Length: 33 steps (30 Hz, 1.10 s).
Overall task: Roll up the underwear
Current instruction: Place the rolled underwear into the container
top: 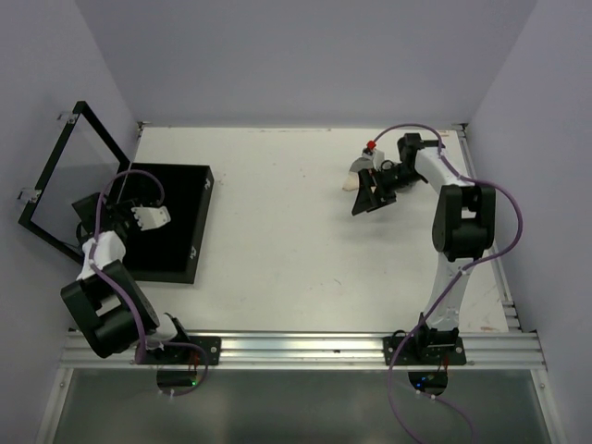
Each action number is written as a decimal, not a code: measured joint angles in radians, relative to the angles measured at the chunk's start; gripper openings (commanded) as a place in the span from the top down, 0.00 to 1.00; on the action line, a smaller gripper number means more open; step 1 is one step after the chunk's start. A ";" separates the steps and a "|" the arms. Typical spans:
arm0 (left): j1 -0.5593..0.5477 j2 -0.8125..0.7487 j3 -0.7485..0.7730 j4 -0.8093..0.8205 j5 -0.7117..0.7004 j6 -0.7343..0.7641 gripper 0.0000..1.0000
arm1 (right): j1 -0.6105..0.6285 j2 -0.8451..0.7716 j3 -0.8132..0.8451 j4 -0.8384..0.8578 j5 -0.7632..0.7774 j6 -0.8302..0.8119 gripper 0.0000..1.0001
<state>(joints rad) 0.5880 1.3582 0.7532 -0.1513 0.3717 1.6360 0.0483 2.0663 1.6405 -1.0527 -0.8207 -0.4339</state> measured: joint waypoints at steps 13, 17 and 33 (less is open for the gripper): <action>0.002 0.059 -0.021 -0.060 0.018 0.035 1.00 | 0.000 0.008 0.000 -0.012 0.004 -0.001 0.01; 0.006 0.122 0.080 -0.174 0.037 0.027 1.00 | 0.000 0.008 0.000 -0.021 0.015 -0.001 0.01; 0.007 0.285 0.314 -0.472 0.032 -0.116 1.00 | 0.000 0.027 0.022 -0.043 0.018 -0.005 0.01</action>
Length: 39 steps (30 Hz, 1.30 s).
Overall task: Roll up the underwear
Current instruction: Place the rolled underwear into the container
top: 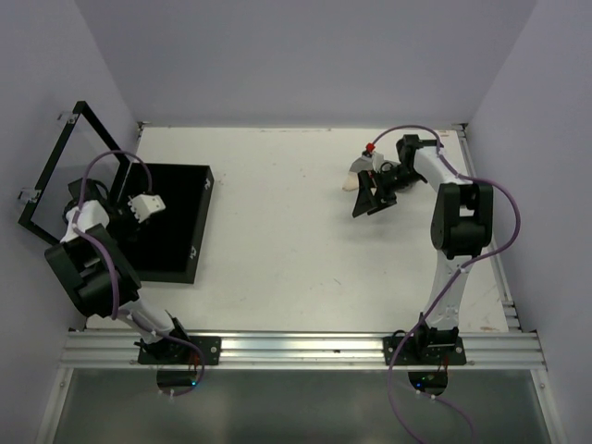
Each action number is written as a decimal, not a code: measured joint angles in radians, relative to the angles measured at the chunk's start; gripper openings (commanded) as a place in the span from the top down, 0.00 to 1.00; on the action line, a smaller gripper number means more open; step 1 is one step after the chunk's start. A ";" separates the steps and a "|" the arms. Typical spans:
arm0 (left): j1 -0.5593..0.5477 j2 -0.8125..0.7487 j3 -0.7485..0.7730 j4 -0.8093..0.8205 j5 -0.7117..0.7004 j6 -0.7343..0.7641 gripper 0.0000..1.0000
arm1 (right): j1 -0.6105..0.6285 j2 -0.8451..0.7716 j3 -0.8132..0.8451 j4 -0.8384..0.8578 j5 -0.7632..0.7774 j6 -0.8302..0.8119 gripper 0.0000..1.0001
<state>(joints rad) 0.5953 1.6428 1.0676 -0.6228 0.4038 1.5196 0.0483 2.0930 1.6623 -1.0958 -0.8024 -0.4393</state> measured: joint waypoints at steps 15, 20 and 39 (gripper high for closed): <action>-0.009 0.232 0.260 -0.252 -0.026 -0.164 1.00 | 0.000 0.003 0.001 -0.005 0.000 0.000 0.01; -0.013 0.251 0.283 -0.274 -0.043 -0.183 1.00 | 0.000 0.004 0.010 -0.011 0.000 0.000 0.01; -0.068 0.174 0.087 -0.028 -0.166 -0.214 1.00 | 0.000 0.012 0.013 -0.013 0.000 0.000 0.01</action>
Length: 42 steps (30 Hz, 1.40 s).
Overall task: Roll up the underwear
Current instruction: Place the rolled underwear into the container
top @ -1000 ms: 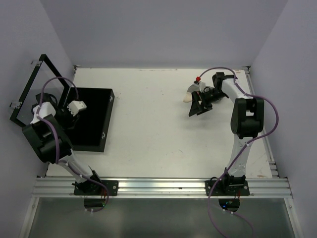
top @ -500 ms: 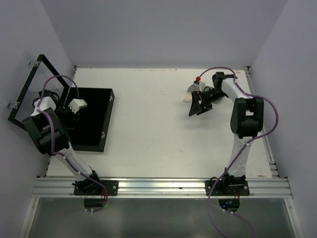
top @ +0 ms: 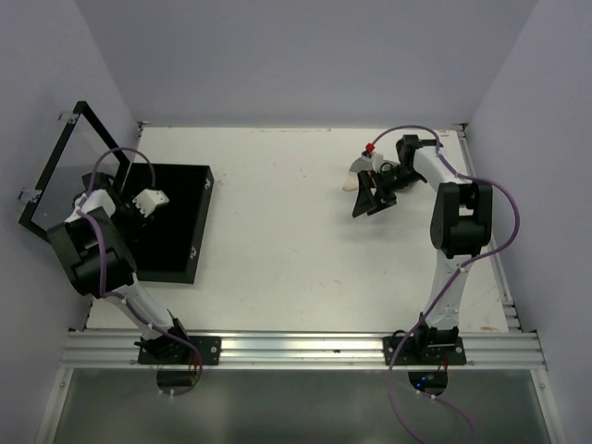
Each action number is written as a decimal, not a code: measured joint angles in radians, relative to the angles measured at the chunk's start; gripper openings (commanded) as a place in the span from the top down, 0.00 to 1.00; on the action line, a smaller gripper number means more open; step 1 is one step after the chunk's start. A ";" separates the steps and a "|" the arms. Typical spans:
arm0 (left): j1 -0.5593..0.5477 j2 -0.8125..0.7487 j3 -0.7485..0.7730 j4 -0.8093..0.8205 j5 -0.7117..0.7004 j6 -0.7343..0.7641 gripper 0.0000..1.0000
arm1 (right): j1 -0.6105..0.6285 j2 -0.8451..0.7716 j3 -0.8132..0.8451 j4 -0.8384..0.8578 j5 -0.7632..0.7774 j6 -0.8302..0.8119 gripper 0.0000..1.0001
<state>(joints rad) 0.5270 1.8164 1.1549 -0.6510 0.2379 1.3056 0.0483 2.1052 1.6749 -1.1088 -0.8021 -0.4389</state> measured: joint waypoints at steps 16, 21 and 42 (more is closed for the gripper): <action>-0.045 -0.013 -0.011 0.025 -0.117 -0.049 0.69 | 0.000 0.000 -0.015 0.002 -0.001 -0.014 0.01; -0.051 -0.029 -0.010 0.027 -0.123 -0.058 0.61 | 0.000 0.000 -0.015 0.002 -0.002 -0.017 0.01; -0.079 -0.039 0.016 -0.004 -0.183 -0.075 0.42 | 0.000 0.000 -0.028 0.003 -0.008 -0.018 0.01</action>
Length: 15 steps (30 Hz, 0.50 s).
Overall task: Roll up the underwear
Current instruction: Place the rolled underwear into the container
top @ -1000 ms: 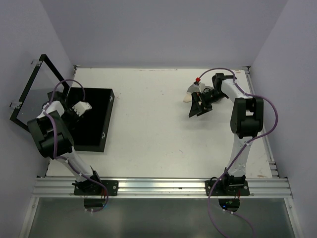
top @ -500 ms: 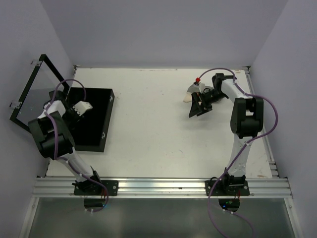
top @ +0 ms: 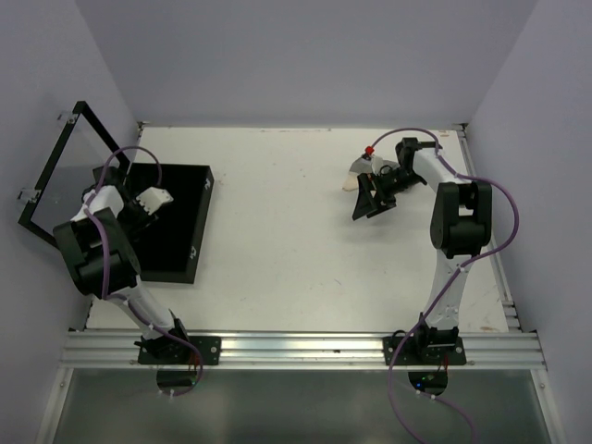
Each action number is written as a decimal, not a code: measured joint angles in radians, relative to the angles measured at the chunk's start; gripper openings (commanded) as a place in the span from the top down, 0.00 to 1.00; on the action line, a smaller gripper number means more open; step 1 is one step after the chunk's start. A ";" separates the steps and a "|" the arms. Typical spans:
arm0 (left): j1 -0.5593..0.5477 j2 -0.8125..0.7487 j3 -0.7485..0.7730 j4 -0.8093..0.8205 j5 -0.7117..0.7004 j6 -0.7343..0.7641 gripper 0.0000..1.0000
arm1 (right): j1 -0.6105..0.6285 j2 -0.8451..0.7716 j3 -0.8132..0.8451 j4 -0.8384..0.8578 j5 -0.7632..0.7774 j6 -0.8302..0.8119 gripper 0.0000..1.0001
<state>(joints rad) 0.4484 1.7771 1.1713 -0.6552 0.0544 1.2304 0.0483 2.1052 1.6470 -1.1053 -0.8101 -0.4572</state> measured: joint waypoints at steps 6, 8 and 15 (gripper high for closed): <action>-0.007 -0.014 0.006 -0.023 -0.011 0.001 0.39 | 0.000 0.000 0.000 0.000 -0.008 0.000 0.01; -0.011 -0.017 0.013 -0.037 -0.015 0.001 0.39 | 0.000 0.000 0.000 0.000 -0.015 0.000 0.01; -0.023 -0.027 0.046 -0.099 -0.013 0.001 0.39 | 0.000 0.000 0.000 0.000 -0.019 -0.005 0.01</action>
<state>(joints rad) 0.4252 1.7496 1.2171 -0.7540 0.0410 1.2312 0.0483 2.1052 1.6470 -1.1057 -0.8291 -0.4618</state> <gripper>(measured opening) 0.614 0.986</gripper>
